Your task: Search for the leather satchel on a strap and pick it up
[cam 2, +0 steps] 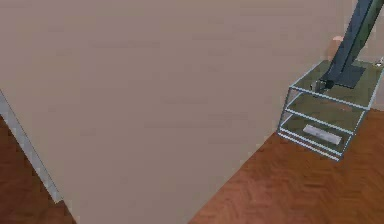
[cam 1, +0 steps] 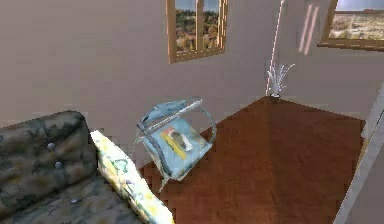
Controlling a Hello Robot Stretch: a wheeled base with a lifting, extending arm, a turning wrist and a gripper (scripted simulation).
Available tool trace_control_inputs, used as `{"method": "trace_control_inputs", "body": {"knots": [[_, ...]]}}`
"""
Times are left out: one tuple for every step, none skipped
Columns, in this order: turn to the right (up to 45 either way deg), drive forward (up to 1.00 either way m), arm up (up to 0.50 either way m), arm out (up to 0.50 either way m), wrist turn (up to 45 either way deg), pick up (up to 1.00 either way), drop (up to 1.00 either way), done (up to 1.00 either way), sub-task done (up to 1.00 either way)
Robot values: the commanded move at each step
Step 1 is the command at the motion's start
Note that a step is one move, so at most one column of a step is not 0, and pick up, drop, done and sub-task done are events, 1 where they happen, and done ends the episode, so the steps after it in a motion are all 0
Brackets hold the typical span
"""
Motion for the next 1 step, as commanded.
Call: {"method": "trace_control_inputs", "body": {"knots": [[12.0, 0.0, 0.0, 0.0, 0.0, 0.0, 0.0, 0.0, 0.0]]}}
